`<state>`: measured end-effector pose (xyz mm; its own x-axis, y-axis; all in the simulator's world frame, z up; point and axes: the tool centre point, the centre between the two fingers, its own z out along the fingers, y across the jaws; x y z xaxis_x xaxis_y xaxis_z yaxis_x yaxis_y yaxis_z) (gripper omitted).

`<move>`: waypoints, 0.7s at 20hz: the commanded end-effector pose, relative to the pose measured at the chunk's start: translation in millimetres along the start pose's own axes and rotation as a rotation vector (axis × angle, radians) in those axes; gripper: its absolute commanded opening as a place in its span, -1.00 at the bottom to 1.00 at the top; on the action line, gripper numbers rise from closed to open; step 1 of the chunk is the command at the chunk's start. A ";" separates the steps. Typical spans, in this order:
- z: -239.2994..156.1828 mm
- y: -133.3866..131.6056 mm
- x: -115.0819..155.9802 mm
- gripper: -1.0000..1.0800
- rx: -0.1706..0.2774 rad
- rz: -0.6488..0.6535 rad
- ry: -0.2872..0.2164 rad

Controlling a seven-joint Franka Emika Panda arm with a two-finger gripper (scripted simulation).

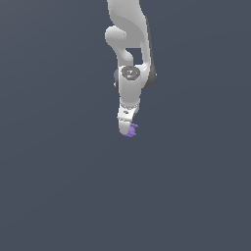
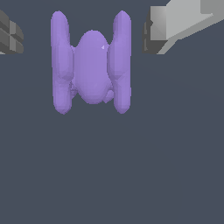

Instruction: Pick up the object and move it to a goal position.

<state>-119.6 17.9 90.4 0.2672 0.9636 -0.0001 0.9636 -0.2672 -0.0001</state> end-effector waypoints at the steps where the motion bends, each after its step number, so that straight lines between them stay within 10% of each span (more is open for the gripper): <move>1: 2.3 -0.2 -0.1 0.92 0.000 0.000 0.000; 14: 47.6 -1.3 -0.3 0.92 0.000 -0.005 0.000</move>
<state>-117.9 16.8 49.8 0.2649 0.9643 0.0014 0.9643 -0.2649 0.0072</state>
